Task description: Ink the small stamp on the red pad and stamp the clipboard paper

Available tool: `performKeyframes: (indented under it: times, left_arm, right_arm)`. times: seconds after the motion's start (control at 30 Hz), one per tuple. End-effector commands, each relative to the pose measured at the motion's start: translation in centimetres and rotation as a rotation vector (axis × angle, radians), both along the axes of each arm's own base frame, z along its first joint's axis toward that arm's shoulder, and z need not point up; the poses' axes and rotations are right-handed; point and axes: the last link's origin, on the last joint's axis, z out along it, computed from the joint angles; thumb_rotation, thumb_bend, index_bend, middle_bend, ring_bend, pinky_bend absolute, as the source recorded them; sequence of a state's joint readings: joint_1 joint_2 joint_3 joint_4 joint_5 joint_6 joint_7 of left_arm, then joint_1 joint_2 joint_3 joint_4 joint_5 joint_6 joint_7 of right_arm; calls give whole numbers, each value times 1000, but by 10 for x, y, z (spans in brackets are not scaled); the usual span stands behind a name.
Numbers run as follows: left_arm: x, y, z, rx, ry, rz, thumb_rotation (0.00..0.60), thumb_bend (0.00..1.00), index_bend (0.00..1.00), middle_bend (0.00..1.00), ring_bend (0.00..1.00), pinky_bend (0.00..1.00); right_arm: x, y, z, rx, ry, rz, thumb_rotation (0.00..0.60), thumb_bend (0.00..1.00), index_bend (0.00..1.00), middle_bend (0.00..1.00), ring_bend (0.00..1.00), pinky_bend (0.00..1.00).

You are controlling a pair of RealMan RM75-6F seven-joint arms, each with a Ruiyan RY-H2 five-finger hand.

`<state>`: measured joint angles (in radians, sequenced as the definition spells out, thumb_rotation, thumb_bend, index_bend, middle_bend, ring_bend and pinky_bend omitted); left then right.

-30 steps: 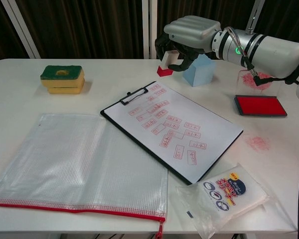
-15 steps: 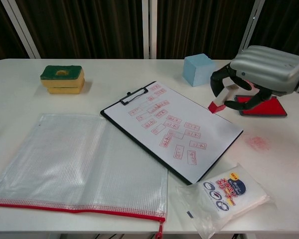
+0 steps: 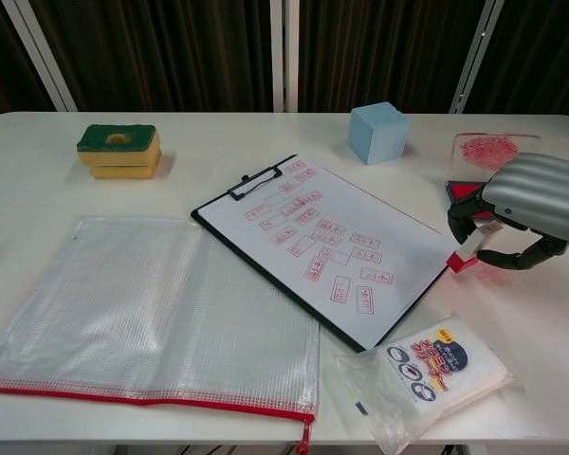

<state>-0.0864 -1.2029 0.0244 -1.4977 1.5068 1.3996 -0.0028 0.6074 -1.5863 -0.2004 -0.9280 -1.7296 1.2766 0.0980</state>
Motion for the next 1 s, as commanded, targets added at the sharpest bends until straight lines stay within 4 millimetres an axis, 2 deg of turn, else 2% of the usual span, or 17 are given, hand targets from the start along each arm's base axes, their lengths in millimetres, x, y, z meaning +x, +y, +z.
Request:
performKeyframes:
  times: [0.03,0.37,1.0]
  left_arm:
    - [0,0,-1,-4,-1,0,583,98,79,45,30,147]
    - [0,3,-7,-17,-5,-3,579,98,79,45,30,147]
    - [0,2,-10,-29,0,-2,582,99,79,45,29,147]
  right_arm:
    - [-4,2,3,-7,-1,-8,600,363,856,734,741,931]
    - [-23,4,12,-42,-6,-55,600,363,856,733,741,931]
    - [-35,8,0,-25,9,-81,600,363,852,733,741,932]
